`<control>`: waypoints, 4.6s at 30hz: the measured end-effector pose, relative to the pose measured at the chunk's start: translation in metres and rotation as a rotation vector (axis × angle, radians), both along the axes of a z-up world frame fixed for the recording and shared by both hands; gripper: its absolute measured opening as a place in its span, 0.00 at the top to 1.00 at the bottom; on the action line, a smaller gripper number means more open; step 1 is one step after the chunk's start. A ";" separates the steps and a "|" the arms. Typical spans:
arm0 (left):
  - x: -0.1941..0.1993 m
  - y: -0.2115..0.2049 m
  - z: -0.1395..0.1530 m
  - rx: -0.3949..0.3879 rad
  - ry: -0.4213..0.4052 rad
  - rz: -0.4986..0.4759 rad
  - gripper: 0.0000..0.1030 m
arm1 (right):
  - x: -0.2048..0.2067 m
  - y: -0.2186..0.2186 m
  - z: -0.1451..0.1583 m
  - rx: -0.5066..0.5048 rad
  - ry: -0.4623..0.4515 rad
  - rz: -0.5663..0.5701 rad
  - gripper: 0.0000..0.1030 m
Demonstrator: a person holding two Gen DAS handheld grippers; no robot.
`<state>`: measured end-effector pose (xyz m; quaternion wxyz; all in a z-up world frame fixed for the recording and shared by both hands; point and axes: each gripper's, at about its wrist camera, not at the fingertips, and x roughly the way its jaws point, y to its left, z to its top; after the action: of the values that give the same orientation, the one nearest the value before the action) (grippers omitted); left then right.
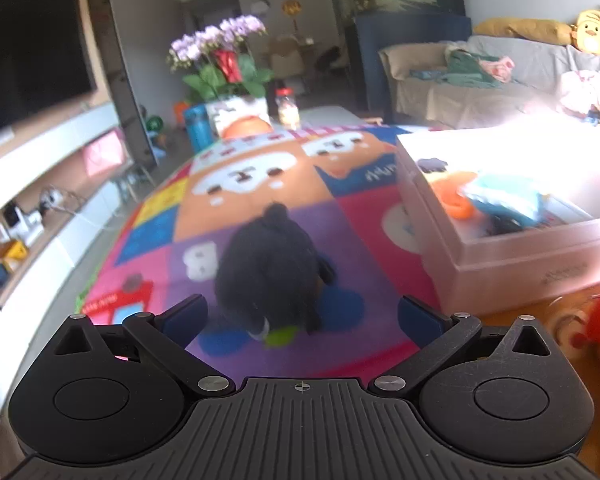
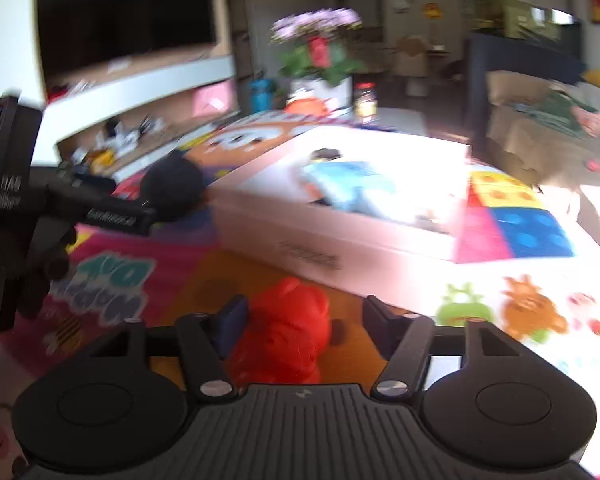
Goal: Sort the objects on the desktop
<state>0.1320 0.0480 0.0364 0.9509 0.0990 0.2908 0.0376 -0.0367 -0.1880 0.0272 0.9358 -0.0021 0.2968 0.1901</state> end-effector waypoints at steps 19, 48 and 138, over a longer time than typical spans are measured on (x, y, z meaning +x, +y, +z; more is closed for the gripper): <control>0.008 0.003 0.009 0.142 -0.018 -0.026 0.32 | -0.005 -0.045 -0.017 0.164 0.046 -0.140 0.00; -0.169 -0.058 0.042 -0.223 -0.037 -0.490 0.04 | -0.017 -0.038 -0.024 0.173 0.147 -0.112 0.00; -0.131 -0.036 -0.019 -0.171 -0.094 -0.147 0.00 | 0.002 -0.007 -0.027 -0.131 0.158 -0.329 0.00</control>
<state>0.0013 0.0116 0.0175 0.9686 0.0366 0.2403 -0.0526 -0.0349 -0.1952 0.0005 0.9259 0.0005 0.3774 0.0146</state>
